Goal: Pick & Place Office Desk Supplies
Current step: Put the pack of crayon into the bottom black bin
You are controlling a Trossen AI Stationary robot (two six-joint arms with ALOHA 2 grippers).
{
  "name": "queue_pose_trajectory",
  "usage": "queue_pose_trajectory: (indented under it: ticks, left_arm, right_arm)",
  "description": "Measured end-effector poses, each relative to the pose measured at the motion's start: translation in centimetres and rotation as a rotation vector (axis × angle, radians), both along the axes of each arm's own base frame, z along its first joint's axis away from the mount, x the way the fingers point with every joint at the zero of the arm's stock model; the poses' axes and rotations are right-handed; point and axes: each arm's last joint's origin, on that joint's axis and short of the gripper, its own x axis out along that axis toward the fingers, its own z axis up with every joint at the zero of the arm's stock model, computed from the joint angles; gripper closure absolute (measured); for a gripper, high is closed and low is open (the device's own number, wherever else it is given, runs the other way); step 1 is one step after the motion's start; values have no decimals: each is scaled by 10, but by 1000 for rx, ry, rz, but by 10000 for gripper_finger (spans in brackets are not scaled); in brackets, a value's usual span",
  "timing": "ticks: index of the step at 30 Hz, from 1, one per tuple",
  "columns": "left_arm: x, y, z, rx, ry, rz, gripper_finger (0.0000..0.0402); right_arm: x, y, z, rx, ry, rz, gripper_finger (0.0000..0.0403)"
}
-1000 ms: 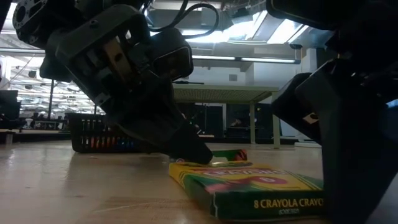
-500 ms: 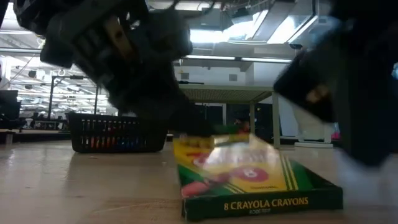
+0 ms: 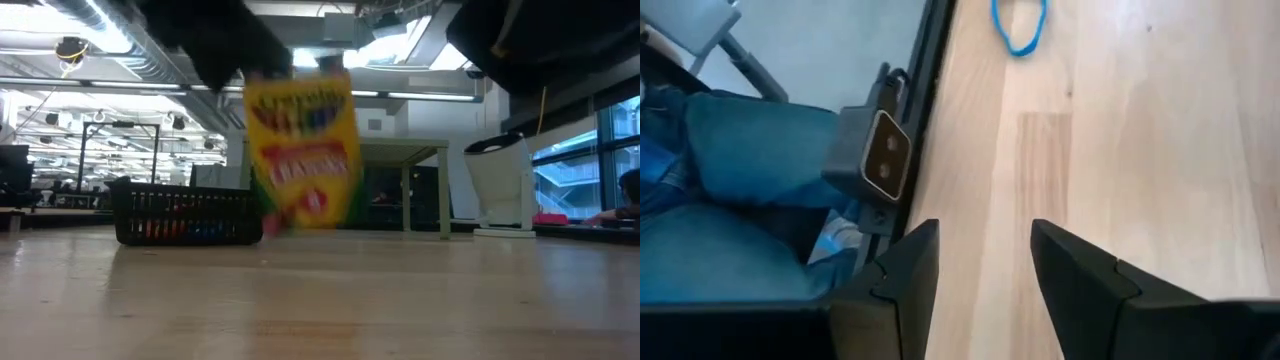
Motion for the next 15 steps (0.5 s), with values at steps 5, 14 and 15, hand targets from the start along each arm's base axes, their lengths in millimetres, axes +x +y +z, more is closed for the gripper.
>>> queue_pose_trajectory:
  ticks: [5,14,15]
  left_arm:
    - [-24,-2,37,47,-87,11,400]
    - [-64,-9,82,68,-220,-41,400]
    - [-68,-10,85,66,-227,-53,400]
  right_arm:
    - [0,-1,0,-14,-2,-10,238]
    - [2,-4,0,-150,-88,-41,238]
    - [3,-5,0,-169,-98,-49,238]
